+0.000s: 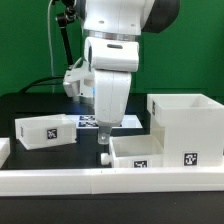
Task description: Assemble drawer
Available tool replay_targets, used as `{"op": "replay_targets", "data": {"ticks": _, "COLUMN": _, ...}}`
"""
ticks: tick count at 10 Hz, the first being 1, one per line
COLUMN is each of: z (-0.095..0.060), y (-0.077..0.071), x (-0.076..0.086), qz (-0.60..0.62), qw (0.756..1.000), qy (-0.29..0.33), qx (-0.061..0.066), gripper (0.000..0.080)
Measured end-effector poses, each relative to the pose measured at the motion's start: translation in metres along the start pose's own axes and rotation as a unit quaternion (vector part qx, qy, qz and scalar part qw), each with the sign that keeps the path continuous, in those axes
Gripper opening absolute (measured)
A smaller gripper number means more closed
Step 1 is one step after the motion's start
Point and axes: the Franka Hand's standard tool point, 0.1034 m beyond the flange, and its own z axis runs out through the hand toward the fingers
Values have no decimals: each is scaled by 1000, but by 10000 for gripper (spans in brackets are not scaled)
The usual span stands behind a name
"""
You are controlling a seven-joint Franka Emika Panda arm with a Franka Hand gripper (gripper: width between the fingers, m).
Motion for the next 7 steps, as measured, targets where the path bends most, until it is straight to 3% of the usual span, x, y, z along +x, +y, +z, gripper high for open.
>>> {"op": "replay_targets", "data": {"ticks": 2, "z": 18, "y": 3, "x": -15, "qz": 12, "qw": 999, "qy": 30, "qx": 13, "gripper": 649}}
{"op": "replay_targets", "data": {"ticks": 7, "z": 33, "y": 21, "x": -18, "qz": 7, "qw": 995, "qy": 103, "qx": 14, "gripper": 649}}
